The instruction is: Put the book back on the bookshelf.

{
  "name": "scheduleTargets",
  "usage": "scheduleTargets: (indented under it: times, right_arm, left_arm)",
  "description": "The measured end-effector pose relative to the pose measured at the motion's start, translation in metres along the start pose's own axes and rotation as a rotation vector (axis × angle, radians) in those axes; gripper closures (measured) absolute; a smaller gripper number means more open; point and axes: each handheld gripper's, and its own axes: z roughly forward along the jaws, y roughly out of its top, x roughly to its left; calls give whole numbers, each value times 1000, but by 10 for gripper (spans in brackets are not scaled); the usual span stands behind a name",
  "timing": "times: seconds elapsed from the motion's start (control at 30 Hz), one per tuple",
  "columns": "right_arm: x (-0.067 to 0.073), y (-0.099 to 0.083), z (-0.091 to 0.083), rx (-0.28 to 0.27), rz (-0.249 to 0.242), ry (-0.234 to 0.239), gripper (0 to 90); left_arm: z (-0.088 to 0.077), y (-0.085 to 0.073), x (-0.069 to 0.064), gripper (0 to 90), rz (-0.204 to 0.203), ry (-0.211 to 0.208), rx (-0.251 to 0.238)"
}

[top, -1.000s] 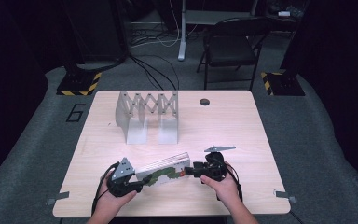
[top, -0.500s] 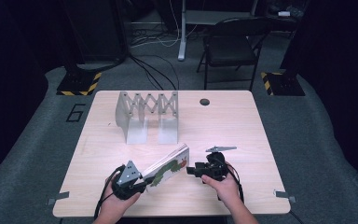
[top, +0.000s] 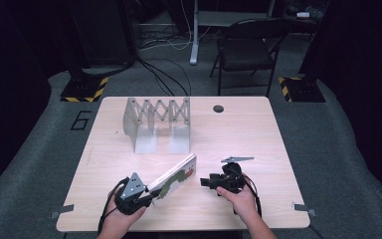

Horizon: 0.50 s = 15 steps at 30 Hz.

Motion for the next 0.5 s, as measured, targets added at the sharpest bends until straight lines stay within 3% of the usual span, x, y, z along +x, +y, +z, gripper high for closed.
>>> scheduleTargets:
  times: [0.13,0.5]
  right_arm:
    - [-1,0,1,0,3,-1,450]
    - [-3,-3,0,7,7,1,449]
  left_arm:
    - [2,4,4,686,-37,-4,-14]
    - [18,13,-1,597,-28,31,6]
